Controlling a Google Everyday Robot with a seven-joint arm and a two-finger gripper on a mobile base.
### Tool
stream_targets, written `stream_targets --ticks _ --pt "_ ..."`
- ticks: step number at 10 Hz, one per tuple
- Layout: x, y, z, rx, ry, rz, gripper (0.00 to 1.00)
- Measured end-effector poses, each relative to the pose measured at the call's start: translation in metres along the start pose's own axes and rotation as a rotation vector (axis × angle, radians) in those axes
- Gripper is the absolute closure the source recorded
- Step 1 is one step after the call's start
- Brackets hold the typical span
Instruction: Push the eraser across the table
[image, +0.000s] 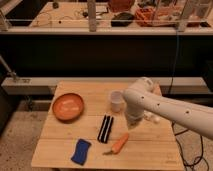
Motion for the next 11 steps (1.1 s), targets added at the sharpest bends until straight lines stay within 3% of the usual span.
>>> stream_targets --ticks 1,11 --pt "0.002 -0.001 0.004 -0.002 -0.002 -0.001 1.00" --pt "0.004 -0.019 0.044 -0.001 -0.028 -0.030 1.00"
